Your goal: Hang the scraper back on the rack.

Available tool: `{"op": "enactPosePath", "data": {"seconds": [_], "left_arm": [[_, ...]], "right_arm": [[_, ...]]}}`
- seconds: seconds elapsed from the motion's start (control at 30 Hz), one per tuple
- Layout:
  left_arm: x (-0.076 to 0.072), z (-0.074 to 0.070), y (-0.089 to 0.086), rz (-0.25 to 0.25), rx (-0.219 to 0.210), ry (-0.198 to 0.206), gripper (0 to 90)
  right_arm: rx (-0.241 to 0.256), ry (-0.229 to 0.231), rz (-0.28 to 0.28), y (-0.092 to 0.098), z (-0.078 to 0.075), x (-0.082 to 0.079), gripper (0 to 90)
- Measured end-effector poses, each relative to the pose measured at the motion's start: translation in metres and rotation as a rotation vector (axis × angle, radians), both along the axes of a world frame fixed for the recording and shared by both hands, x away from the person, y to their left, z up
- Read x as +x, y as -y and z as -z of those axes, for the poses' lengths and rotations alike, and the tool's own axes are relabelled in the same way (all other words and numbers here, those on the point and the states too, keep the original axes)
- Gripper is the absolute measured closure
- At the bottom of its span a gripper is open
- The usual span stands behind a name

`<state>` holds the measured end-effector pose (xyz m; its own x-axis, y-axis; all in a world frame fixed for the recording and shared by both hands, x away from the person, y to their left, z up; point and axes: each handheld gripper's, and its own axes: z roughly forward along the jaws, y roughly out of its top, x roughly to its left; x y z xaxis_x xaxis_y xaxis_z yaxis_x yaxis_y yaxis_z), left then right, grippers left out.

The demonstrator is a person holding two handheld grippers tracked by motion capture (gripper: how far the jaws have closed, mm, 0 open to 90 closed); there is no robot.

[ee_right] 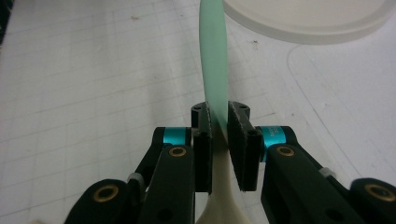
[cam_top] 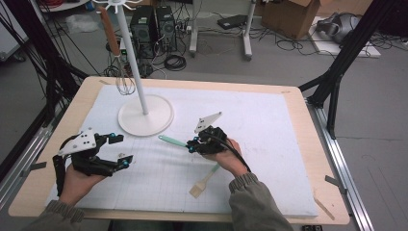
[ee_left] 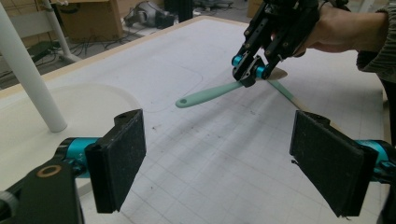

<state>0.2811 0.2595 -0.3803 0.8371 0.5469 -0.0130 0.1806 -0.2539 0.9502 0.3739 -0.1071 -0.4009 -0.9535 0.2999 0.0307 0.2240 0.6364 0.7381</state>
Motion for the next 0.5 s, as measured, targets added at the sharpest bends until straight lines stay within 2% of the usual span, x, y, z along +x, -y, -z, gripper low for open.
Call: {"op": "enactPosePath", "data": {"seconds": [0.33, 0.5], "left_arm": [[-0.001, -0.001, 0.005, 0.021, 0.002, 0.0, 20.4], [-0.001, -0.002, 0.008, 0.033, 0.0, 0.0, 21.1]], "right_arm": [[0.031, 0.03, -0.054, 0.007, -0.019, -0.021, 80.6], [0.063, 0.047, -0.074, 0.012, -0.026, -0.033, 80.6]]}}
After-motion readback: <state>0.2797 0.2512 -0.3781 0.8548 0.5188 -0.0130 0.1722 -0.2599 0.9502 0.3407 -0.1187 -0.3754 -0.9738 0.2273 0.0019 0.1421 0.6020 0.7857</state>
